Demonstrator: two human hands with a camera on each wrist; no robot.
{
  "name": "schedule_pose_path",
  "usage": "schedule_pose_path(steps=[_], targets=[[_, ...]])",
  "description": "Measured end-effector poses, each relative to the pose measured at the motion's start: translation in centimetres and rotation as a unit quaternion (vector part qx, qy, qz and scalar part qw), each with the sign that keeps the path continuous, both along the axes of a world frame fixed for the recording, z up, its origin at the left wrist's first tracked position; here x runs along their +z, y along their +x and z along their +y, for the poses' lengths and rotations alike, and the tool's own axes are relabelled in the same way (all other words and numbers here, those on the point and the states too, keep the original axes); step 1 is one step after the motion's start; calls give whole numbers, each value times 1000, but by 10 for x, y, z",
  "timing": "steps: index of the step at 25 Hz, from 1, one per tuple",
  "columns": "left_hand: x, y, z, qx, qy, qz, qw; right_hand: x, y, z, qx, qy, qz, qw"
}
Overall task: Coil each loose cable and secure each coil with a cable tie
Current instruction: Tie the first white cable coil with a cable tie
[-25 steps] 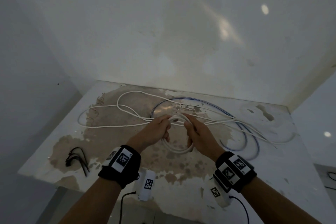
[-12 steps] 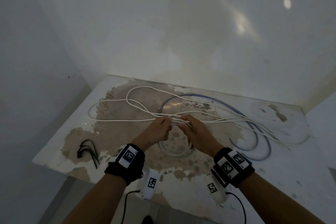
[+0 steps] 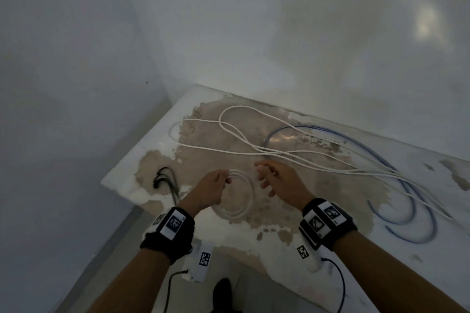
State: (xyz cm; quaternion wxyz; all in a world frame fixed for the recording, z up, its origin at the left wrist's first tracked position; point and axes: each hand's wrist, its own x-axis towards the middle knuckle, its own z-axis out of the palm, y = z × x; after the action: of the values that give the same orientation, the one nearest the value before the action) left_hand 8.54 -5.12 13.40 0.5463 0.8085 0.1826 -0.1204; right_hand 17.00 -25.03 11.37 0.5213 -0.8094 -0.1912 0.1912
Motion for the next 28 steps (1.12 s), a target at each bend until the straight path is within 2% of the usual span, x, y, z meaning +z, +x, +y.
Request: schedule_pose_path(steps=[2, 4, 7, 11, 14, 20, 24, 28], targets=[[-14, -30, 38, 53, 52, 20, 997, -17, -1, 32, 33, -29, 40, 998], [-23, -60, 69, 131, 58, 46, 989, -31, -6, 71, 80, -73, 72, 991], [-36, -99, 105, 185, 57, 59, 979, -53, -11, 140, 128, -142, 84, 978], [-58, -142, 130, 258, 17, 85, 962, -80, -6, 228, 112, -206, 20, 972], [-71, -170, 143, 276, 0, 90, 957, -97, -5, 269, 79, -242, 31, 967], [-81, -197, 163, 279, -10, 110, 954, -124, -2, 301, 76, -342, -53, 935], [-78, -185, 171, 271, -18, 106, 957, -119, 5, 297, 78, -327, -38, 941], [-69, -147, 171, 246, -29, 94, 964, -100, 16, 273, 53, -264, -11, 963]])
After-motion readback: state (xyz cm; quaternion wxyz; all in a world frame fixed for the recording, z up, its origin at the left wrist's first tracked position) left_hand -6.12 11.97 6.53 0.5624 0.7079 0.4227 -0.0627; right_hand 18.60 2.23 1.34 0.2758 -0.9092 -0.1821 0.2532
